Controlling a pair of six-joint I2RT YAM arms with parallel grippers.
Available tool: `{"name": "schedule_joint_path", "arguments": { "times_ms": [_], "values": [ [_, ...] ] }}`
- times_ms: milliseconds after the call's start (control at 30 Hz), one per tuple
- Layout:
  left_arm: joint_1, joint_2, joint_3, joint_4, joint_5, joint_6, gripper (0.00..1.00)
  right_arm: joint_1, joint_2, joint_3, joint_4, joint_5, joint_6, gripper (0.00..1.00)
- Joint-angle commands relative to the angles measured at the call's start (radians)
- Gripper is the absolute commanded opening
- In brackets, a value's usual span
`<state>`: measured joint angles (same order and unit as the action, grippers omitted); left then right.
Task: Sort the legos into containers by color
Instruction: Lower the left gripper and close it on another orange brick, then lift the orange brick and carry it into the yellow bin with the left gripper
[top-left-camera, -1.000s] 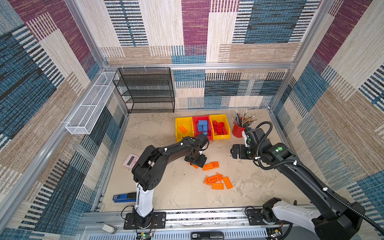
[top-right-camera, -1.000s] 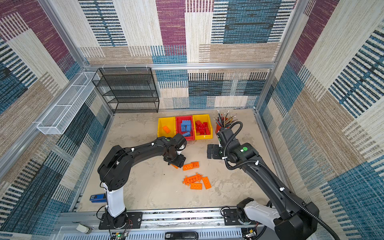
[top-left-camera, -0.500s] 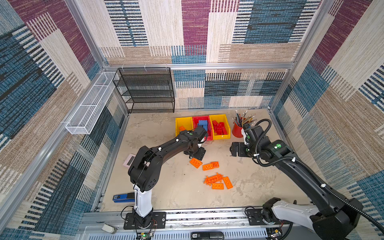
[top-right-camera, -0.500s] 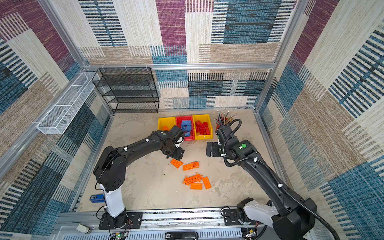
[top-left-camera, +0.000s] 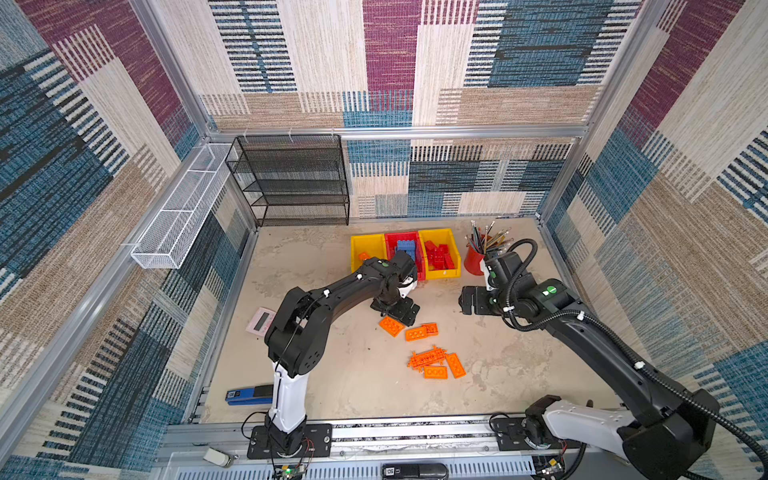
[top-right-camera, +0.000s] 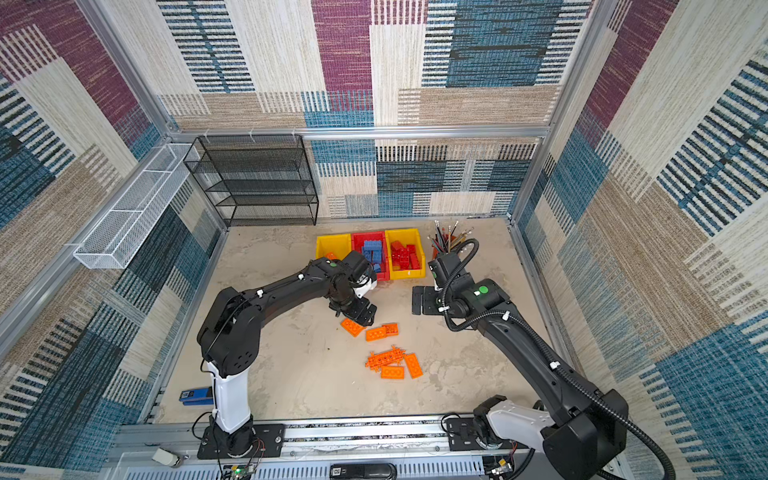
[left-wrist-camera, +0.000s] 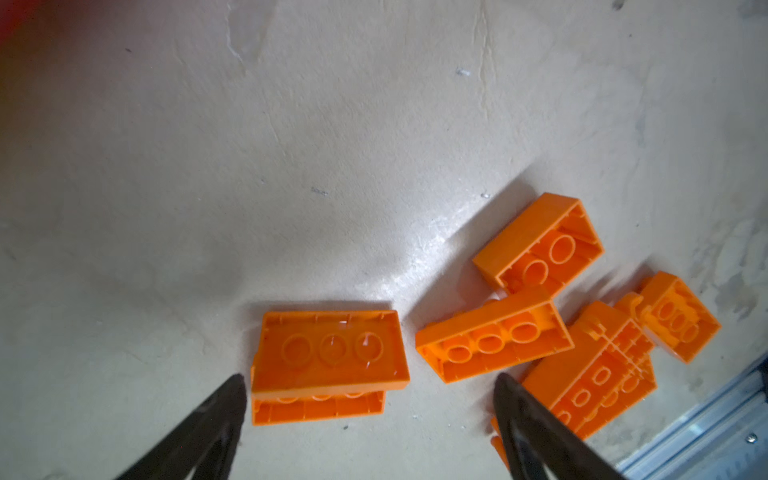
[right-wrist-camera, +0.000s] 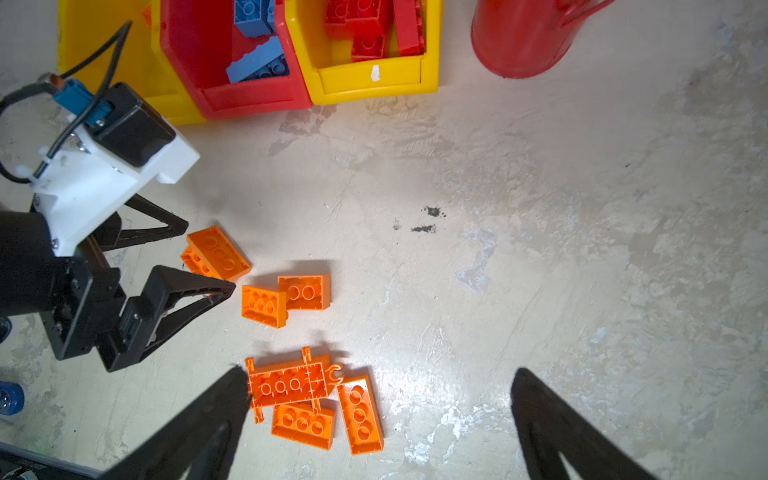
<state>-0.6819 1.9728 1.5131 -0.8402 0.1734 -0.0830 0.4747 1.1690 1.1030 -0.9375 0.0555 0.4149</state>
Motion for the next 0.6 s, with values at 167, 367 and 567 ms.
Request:
{"name": "schedule_joint_path", "arguments": {
  "times_ms": [167, 367, 567],
  "values": [
    [-0.004, 0.030, -0.034, 0.024, -0.016, 0.023, 0.91, 0.001, -0.020, -0.004, 0.002, 0.010, 0.020, 0.99],
    [-0.005, 0.034, -0.058, 0.053, -0.069, -0.009, 0.86, 0.001, -0.026, -0.001, -0.008, 0.018, 0.021, 0.99],
    [-0.005, 0.039, -0.065, 0.075, -0.109, -0.036, 0.82, 0.001, -0.020, 0.012, -0.019, 0.029, 0.016, 0.99]
  ]
}}
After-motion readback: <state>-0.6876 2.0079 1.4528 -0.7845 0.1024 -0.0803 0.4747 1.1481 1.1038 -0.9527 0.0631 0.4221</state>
